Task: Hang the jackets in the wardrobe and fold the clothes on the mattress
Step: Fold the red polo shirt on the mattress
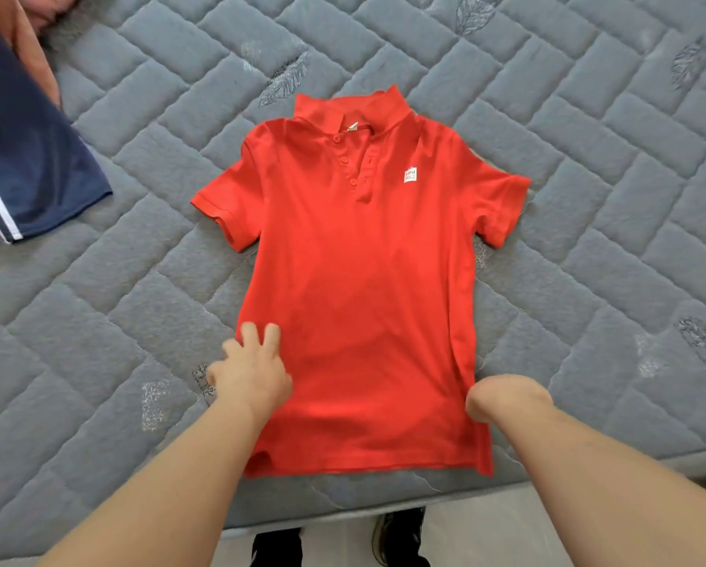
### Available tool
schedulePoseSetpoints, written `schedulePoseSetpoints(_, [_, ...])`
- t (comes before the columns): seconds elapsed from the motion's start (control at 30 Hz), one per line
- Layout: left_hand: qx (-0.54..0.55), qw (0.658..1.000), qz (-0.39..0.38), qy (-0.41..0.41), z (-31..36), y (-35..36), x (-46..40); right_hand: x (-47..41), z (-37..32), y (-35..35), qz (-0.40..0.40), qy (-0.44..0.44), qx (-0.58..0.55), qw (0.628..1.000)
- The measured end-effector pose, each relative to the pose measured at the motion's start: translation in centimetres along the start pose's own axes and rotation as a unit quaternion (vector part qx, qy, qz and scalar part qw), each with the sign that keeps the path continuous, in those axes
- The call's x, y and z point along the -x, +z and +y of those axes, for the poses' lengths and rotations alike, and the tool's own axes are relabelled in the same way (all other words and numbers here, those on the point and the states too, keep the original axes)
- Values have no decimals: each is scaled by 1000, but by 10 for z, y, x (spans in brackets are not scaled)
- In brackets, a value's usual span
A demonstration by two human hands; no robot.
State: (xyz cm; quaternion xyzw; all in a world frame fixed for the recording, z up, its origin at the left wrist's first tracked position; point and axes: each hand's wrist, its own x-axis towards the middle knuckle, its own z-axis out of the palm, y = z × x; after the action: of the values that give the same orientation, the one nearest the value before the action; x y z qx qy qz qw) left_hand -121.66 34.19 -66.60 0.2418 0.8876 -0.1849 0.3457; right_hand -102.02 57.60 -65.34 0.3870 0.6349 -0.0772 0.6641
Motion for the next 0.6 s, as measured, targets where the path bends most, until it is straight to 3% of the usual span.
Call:
schedulePoseSetpoints(0.07, [-2,992,-121,34,10,5,-14,7,-15,-26,31,11,10,999])
schedulePoseSetpoints(0.1, [-9,984,-172,37,13,5,-23,5,-25,-39,95,-3,-21,995])
schedulePoseSetpoints(0.13, [5,985,-170,35,15,2,-33,2,-36,-52,174,-27,-72,982])
schedulePoseSetpoints(0.17, [30,991,-123,39,16,-5,-45,-1,-46,-66,254,-50,-121,958])
schedulePoseSetpoints(0.23, [57,994,42,85,21,-30,-73,-8,-67,-95,390,-93,-160,902])
schedulePoseSetpoints(0.3, [49,977,145,146,29,-64,-108,-19,-82,-130,457,-116,-152,869])
schedulePoseSetpoints(0.43, [39,956,230,177,48,-133,-189,-52,-100,-218,478,-153,-194,843])
schedulePoseSetpoints(0.53, [171,933,290,129,61,-182,-249,-78,-105,-291,527,-158,-281,786])
schedulePoseSetpoints(0.6, [280,917,271,86,73,-204,-281,-98,-104,-326,552,-172,-320,751])
